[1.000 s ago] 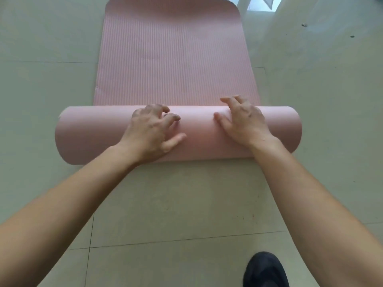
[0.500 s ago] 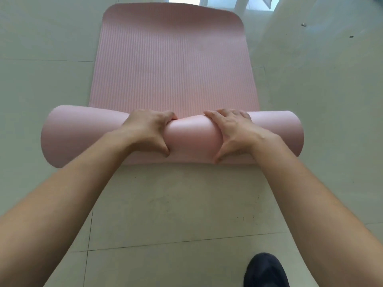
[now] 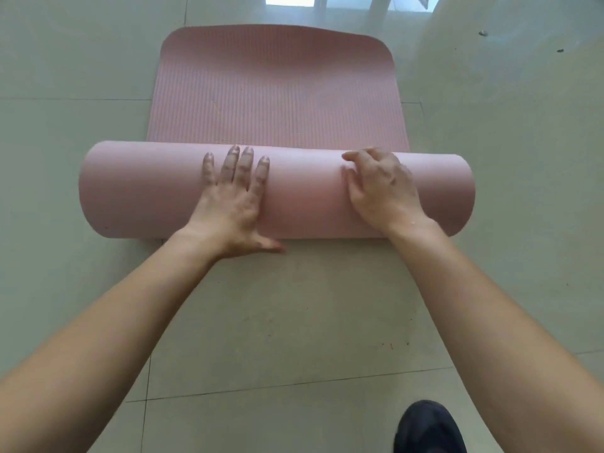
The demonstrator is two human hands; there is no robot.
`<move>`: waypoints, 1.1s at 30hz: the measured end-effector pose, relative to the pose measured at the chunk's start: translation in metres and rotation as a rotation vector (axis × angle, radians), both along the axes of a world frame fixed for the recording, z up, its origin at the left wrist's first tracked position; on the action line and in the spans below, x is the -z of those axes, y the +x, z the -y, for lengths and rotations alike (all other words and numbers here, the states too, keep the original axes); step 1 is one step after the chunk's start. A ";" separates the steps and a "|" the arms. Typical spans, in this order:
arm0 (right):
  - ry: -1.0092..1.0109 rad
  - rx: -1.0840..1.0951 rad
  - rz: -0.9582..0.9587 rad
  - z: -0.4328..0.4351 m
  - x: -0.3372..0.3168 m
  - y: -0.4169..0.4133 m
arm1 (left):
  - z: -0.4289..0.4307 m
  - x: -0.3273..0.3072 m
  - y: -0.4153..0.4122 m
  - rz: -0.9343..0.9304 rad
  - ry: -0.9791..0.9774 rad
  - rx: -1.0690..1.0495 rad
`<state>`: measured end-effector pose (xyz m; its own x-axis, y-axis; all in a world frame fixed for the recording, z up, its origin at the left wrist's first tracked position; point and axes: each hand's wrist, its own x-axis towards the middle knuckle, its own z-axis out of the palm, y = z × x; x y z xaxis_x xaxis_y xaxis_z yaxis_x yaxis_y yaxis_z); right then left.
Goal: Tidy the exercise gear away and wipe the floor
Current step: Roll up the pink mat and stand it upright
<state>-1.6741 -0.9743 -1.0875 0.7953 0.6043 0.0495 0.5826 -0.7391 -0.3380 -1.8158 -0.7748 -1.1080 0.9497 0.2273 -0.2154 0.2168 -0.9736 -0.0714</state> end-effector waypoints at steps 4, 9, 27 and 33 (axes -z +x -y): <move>-0.063 -0.116 -0.056 0.000 0.008 -0.021 | 0.009 0.014 -0.006 0.083 0.053 0.007; -0.438 -0.299 -0.118 0.008 -0.007 -0.022 | 0.015 -0.015 0.002 0.076 -0.050 -0.038; 0.021 -0.005 0.022 -0.012 -0.004 0.018 | 0.011 -0.018 0.006 0.158 -0.126 -0.025; -0.243 -0.221 0.073 0.001 0.026 0.002 | -0.010 0.002 0.041 0.013 0.000 -0.028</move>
<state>-1.6716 -0.9754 -1.1132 0.6432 0.7629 -0.0650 0.7541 -0.6459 -0.1192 -1.7752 -0.7652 -1.1096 0.9458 0.2537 -0.2029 0.2449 -0.9672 -0.0681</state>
